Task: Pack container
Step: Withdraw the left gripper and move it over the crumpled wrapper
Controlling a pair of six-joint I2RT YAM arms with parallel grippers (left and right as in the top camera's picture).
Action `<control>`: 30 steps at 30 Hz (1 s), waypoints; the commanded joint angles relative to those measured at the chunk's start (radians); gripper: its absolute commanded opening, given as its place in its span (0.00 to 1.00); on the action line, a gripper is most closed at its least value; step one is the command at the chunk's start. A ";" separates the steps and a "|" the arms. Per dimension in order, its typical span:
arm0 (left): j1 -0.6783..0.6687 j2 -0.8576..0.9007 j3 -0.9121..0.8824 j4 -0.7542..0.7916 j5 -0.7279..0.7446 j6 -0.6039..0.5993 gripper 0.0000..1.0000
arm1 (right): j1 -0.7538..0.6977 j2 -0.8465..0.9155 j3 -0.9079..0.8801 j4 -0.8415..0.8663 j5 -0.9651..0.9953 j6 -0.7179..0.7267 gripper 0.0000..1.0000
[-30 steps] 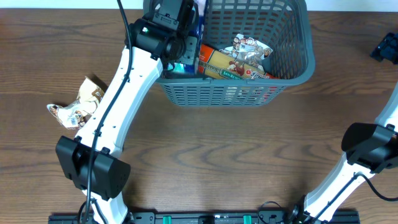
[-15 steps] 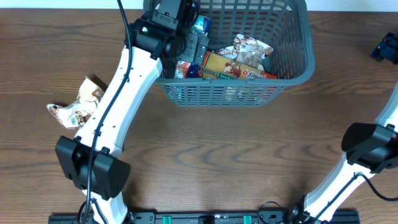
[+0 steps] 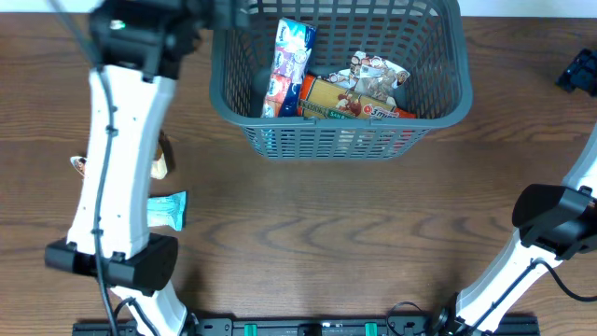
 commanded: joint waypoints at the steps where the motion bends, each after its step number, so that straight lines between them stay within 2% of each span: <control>1: 0.035 -0.031 0.034 -0.021 -0.081 -0.080 0.99 | -0.001 0.002 -0.005 0.000 0.010 0.014 0.99; 4: 0.042 -0.048 0.034 -0.060 -0.063 -0.076 0.99 | -0.001 0.002 -0.005 0.000 0.010 0.014 0.99; 7: 0.042 -0.049 0.034 -0.071 -0.064 0.027 0.99 | -0.001 0.002 -0.005 0.000 0.010 0.014 0.99; 8: 0.044 -0.045 0.034 -0.071 -0.075 0.061 0.99 | -0.001 0.002 -0.005 0.000 0.010 0.014 0.99; 10: 0.052 -0.042 0.034 -0.076 -0.139 0.054 0.99 | -0.001 0.002 -0.005 0.000 0.010 0.014 0.99; 13: 0.087 -0.038 0.034 -0.116 -0.351 -0.121 0.99 | -0.001 0.002 -0.005 0.000 0.010 0.014 0.99; 16: 0.158 -0.037 0.034 -0.216 -0.505 -0.446 0.99 | -0.001 0.002 -0.005 0.000 0.010 0.014 0.98; 19: 0.256 -0.037 0.034 -0.352 -0.467 -0.764 0.99 | -0.001 0.002 -0.005 0.000 0.010 0.014 0.99; 20: 0.283 -0.034 0.033 -0.383 -0.440 -0.826 0.99 | -0.001 0.002 -0.005 0.000 0.010 0.014 0.99; 25: 0.398 -0.023 0.008 -0.477 -0.307 -1.081 0.99 | -0.001 0.002 -0.005 0.000 0.010 0.014 0.99; 30: 0.461 -0.023 -0.100 -0.473 -0.193 -1.260 0.99 | -0.001 0.002 -0.005 0.000 0.010 0.014 0.99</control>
